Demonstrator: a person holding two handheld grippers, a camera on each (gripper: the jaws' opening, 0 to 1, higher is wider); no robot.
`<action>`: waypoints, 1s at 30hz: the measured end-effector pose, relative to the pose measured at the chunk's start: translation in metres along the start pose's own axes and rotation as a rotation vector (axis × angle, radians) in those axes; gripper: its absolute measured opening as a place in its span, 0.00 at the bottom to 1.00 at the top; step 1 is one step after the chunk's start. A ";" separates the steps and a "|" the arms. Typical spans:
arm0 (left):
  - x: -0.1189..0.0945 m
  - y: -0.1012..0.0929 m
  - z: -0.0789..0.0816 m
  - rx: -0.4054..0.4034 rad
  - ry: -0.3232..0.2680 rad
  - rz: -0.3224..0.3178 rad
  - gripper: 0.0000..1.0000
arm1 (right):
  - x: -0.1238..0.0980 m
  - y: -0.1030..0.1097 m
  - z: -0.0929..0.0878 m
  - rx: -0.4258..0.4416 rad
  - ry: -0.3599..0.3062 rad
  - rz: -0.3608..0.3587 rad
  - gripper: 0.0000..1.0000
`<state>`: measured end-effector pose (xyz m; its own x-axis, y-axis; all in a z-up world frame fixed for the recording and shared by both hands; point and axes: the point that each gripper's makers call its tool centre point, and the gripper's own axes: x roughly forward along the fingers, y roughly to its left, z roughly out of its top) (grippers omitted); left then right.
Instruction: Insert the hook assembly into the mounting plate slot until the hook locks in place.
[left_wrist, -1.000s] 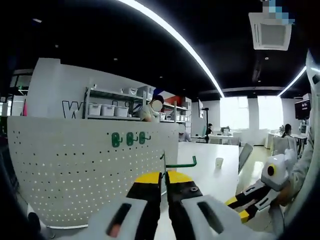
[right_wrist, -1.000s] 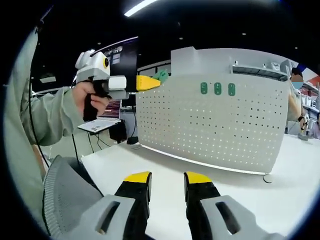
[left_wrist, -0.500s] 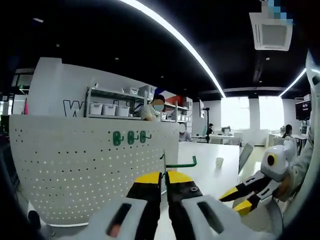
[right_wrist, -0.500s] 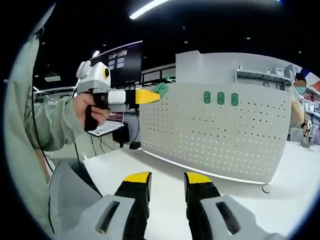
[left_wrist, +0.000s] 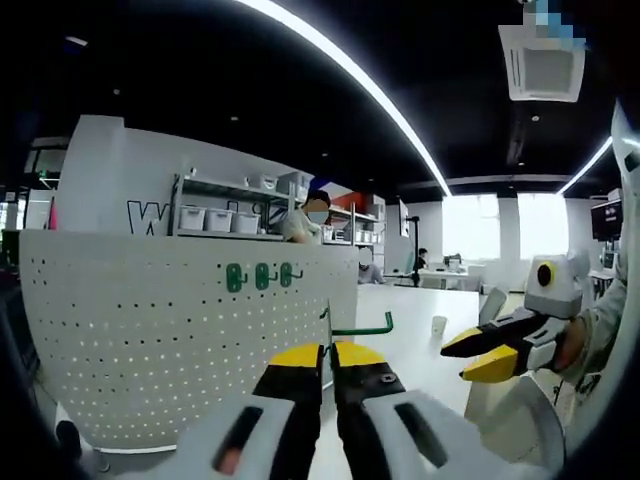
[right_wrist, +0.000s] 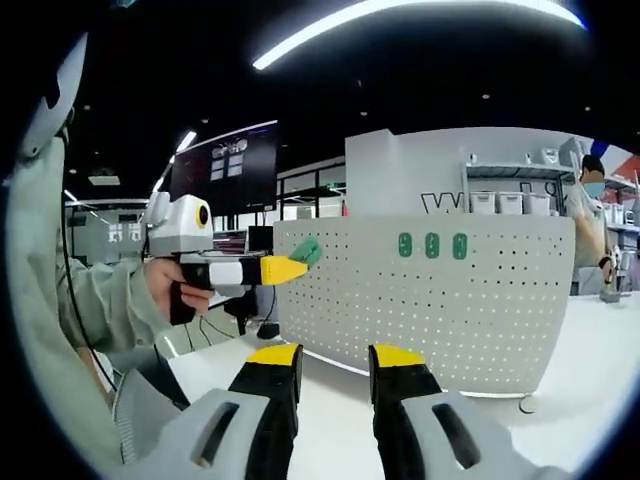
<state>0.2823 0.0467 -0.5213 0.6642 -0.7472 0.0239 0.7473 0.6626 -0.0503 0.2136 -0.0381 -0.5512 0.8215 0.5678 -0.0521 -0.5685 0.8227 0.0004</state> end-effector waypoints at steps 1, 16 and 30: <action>0.000 0.000 0.001 0.000 0.000 0.000 0.03 | 0.000 0.000 0.003 0.002 -0.007 -0.001 0.25; 0.001 -0.015 0.009 0.038 -0.013 -0.028 0.03 | 0.003 0.006 0.030 0.006 -0.063 0.028 0.25; 0.003 -0.031 0.008 0.044 -0.004 -0.069 0.03 | 0.011 0.016 0.046 0.027 -0.100 0.069 0.25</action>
<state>0.2608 0.0242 -0.5115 0.6114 -0.7908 0.0301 0.7912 0.6115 -0.0047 0.2151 -0.0173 -0.5063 0.7813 0.6222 0.0492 -0.6238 0.7811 0.0276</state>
